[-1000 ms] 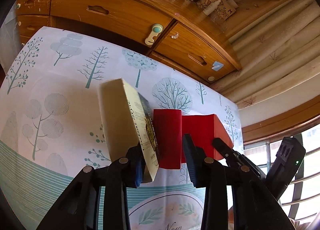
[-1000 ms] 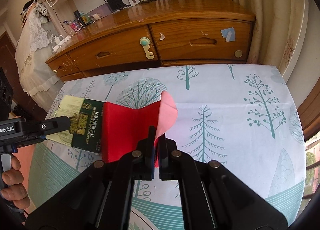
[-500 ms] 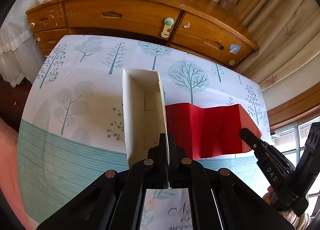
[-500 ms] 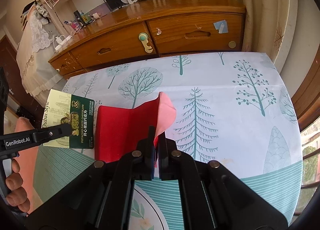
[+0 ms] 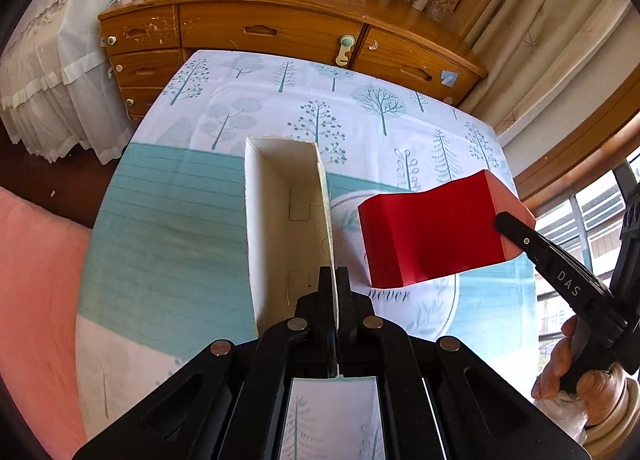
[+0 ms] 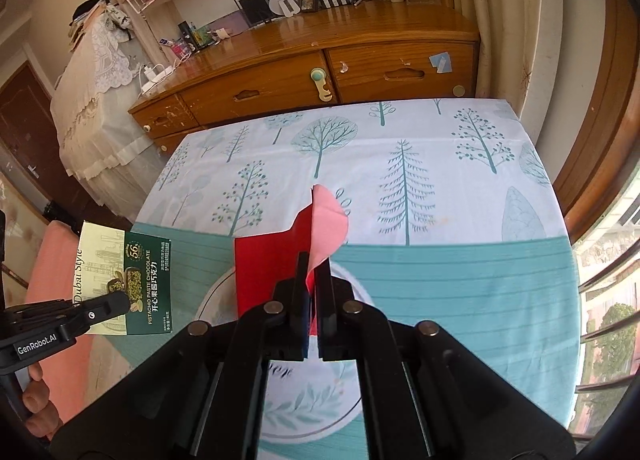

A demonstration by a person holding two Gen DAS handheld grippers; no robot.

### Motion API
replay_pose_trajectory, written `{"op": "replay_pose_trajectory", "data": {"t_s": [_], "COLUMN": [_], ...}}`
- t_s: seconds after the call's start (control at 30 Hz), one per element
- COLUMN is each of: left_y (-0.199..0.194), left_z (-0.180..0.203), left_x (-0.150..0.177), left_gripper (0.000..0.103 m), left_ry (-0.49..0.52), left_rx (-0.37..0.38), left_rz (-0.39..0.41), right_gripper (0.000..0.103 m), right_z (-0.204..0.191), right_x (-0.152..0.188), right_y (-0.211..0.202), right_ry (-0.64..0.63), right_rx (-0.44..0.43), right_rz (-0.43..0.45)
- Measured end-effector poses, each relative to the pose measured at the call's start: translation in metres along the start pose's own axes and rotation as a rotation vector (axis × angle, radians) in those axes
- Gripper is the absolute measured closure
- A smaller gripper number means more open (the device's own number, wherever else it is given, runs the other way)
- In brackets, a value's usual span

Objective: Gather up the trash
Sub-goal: 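Carry the chocolate box and red paper in both grippers over the bin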

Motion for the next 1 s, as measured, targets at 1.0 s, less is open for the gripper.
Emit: {"op": "replay_pose_trajectory", "data": {"t_s": [1.0], "left_y": [-0.233], "left_z": [-0.094], "left_x": [0.328], "left_gripper": [0.102], "left_ry": [0.053], "left_rx": [0.157], "left_rz": [-0.145], "right_gripper": [0.103], "right_z": [-0.192], "right_x": [0.329], "right_y": [-0.324], "right_ry": [-0.164], "right_rx": [0.121], "right_rz": [-0.212]}}
Point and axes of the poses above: each gripper's, at about its wrist camera, not at the fingertips, and y roughly the way its jaws point, z to its right, x to its underside, the point moved 9 cm from there along y, roughly the way its jaws point, and after that the axes turned 15 degrees about z, right-handed, at the moved point
